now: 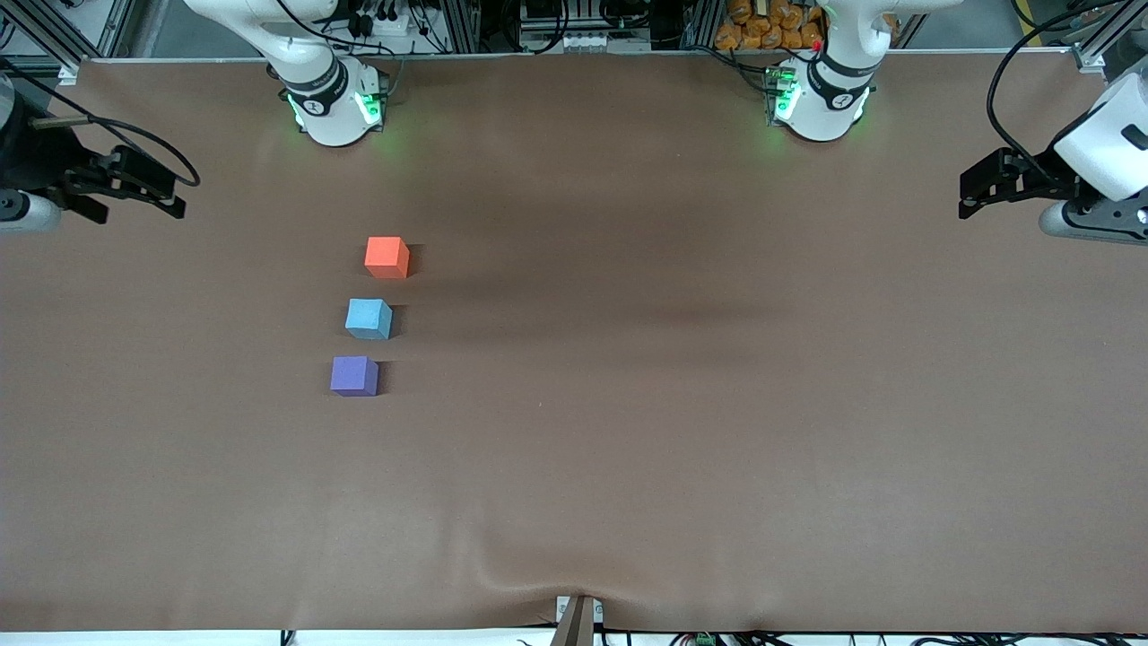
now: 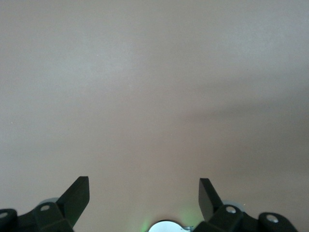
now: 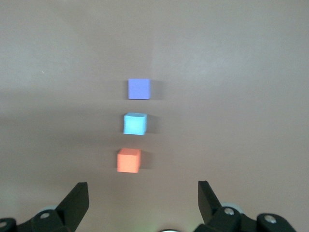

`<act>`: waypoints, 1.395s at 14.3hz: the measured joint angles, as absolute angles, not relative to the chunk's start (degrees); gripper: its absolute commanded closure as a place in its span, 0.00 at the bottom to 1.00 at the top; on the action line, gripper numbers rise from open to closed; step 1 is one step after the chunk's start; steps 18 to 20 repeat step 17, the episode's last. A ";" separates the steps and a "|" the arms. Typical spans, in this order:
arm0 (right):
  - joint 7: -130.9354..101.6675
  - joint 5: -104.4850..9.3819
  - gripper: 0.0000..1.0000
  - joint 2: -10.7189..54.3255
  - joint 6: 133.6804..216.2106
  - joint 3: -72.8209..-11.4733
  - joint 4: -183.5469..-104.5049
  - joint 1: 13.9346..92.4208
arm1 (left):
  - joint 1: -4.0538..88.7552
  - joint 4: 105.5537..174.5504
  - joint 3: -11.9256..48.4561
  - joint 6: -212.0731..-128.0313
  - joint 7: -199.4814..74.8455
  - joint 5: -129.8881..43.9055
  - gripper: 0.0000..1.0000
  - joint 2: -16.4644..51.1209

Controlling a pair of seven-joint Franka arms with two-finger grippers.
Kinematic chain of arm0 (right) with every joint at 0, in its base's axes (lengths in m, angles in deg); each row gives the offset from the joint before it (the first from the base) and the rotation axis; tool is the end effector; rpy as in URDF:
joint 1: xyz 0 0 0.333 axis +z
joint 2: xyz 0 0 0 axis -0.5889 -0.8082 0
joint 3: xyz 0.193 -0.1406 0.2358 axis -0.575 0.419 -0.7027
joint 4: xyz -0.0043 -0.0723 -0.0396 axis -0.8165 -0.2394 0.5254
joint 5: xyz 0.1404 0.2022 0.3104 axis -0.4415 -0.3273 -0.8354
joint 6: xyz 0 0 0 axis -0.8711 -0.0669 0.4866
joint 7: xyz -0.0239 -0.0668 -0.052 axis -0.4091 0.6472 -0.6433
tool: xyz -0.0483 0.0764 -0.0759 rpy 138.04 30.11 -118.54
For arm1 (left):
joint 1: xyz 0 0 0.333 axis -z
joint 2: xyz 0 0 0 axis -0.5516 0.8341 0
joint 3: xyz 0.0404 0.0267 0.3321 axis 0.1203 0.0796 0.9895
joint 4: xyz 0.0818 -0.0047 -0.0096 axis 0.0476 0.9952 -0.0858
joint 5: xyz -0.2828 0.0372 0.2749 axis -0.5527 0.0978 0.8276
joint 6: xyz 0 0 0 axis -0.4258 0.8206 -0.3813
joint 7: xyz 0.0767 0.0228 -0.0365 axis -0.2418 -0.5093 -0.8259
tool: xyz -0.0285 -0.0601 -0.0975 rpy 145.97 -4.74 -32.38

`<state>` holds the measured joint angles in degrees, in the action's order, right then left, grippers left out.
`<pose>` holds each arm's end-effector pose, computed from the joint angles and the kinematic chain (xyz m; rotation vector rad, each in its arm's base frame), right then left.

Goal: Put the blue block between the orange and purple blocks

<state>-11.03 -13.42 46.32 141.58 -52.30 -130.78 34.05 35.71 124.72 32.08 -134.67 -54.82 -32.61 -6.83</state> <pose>0.5365 0.0318 0.6671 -3.0919 -0.1195 0.0698 0.5471 -0.0600 0.6539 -3.1073 0.2052 0.1110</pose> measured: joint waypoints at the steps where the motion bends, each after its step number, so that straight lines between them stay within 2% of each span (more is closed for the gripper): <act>1: -12.51 -12.80 0.00 46.32 140.94 -52.22 -130.42 34.02 | 35.71 124.74 32.08 -134.67 -55.41 -32.61 0.00 -6.83; 20: -13.88 -12.58 0.00 46.32 139.03 -50.88 -129.87 34.01 | 35.69 125.01 32.06 -134.73 -55.83 -32.61 0.00 -6.82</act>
